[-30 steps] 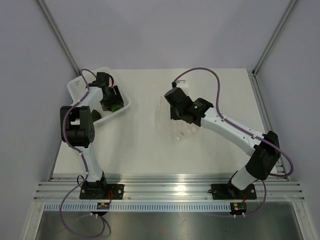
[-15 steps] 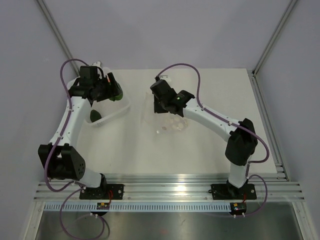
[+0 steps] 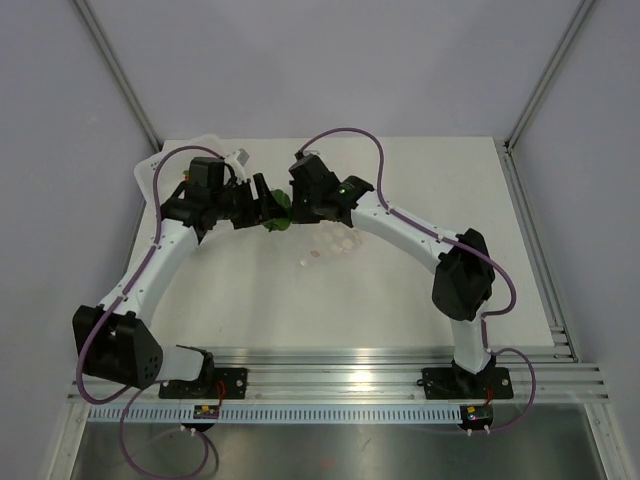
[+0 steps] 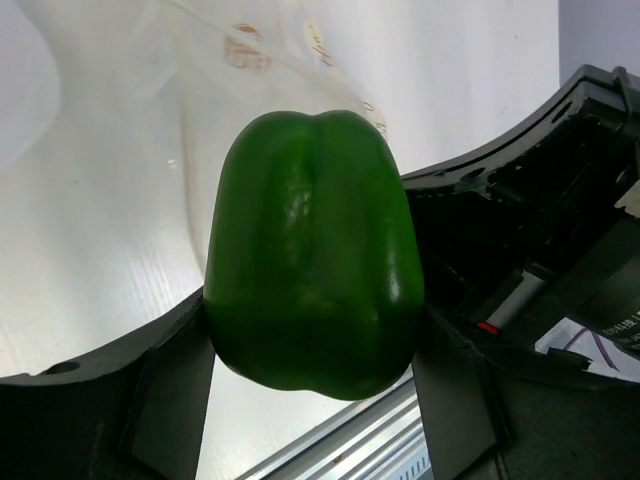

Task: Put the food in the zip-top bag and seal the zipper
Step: Place the fake vegetable in the zipper food storage bag.

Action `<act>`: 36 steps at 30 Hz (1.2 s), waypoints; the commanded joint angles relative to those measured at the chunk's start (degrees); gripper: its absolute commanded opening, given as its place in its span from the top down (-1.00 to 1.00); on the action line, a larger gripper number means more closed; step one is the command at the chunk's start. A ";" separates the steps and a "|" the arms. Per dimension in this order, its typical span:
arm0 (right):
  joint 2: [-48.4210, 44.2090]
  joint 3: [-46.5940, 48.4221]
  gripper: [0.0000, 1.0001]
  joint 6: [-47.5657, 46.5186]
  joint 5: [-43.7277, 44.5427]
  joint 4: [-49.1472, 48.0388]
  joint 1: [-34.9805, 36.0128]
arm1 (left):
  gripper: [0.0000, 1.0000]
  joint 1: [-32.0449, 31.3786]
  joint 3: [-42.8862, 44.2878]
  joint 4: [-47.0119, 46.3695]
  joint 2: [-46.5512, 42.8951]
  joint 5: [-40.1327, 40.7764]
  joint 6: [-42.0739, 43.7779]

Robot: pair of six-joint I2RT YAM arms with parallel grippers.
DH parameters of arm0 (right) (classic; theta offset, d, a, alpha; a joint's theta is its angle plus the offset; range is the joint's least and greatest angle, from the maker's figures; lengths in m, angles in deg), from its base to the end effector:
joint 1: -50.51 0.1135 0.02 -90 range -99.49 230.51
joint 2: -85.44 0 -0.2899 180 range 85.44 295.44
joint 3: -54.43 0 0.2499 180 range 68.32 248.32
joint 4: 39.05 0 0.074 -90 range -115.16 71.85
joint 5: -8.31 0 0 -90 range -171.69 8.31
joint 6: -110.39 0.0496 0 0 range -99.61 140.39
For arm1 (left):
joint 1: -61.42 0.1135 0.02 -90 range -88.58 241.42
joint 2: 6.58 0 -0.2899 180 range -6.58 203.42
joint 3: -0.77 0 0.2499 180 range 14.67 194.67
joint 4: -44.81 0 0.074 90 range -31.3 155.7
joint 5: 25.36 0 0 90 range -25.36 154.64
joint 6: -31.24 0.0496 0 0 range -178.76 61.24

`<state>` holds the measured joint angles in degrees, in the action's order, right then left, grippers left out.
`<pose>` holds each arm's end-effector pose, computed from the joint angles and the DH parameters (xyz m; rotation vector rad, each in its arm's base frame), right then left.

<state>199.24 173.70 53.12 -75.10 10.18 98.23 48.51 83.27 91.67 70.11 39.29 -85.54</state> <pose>0.3236 0.3474 0.3173 -0.2543 2.3846 0.5556 0.2794 -0.0858 0.3429 -0.0448 2.3544 -0.8576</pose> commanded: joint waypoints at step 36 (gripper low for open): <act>-17.03 -15.46 1.00 9.63 0.00 -10.90 0.26 | -0.91 -7.48 6.19 5.24 5.50 -5.77 6.91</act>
<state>185.51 159.30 61.21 -76.06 2.35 98.12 42.22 83.75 94.54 76.55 35.03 -81.85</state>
